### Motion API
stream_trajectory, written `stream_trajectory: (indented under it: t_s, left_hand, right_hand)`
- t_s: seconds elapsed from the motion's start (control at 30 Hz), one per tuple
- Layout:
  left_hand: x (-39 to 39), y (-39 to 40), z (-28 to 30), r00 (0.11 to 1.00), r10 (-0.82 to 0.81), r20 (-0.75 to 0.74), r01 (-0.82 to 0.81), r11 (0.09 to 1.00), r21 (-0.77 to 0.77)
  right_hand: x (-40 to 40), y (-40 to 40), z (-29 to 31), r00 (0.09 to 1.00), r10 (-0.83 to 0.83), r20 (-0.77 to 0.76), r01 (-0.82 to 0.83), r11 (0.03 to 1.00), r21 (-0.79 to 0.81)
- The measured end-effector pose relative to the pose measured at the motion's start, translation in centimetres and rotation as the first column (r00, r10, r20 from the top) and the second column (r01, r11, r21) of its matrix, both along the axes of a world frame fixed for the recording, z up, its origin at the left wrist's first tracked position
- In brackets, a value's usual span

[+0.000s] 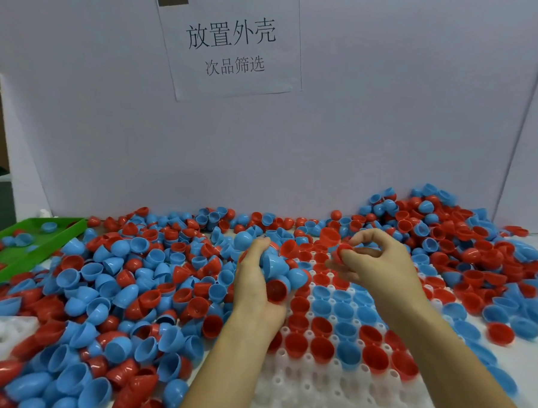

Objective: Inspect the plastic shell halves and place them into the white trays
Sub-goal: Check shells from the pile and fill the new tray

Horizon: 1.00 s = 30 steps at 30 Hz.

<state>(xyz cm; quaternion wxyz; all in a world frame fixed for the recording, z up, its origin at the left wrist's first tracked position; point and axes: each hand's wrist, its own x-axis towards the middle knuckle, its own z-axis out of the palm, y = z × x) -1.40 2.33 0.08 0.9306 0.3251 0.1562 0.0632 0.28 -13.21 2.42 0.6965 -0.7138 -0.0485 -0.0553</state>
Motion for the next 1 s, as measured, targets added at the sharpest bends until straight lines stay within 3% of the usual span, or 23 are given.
stream_trajectory:
  t_s: [0.13,0.27,0.43,0.63,0.8,0.9,1.0]
  left_hand:
    - [-0.2,0.1,0.2,1.000,0.019,0.005,-0.020,0.999,0.031]
    - [-0.2,0.9,0.3,0.999,0.048,-0.010,-0.047,0.998,0.041]
    - [-0.4,2.6,0.6,0.996,0.092,0.018,-0.092,0.996,0.003]
    - [-0.5,3.2,0.9,0.992,0.124,0.025,-0.124,0.992,0.001]
    - [-0.5,3.2,0.8,0.992,0.126,0.018,-0.126,0.992,0.002]
    - [-0.5,3.3,0.9,0.991,0.131,0.004,-0.131,0.991,0.001]
    - [-0.5,3.4,1.0,0.993,0.118,0.006,-0.118,0.993,0.003]
  right_hand:
    - [0.6,-1.3,0.1,0.998,-0.008,-0.061,0.009,1.000,0.026]
    - [0.8,-1.8,-0.1,0.997,0.022,-0.069,-0.028,0.995,-0.091]
    - [0.6,-1.7,-0.3,0.989,0.114,-0.094,-0.124,0.987,-0.104]
    - [0.3,-1.3,-0.6,0.993,0.087,0.078,-0.066,0.970,-0.235]
    - [0.3,-1.1,-0.7,0.992,0.059,0.113,-0.026,0.961,-0.276]
    - [-0.2,-0.8,0.1,0.984,0.104,0.146,-0.040,0.921,-0.387]
    - [-1.7,0.5,1.2,0.940,0.303,0.156,-0.166,0.807,-0.567]
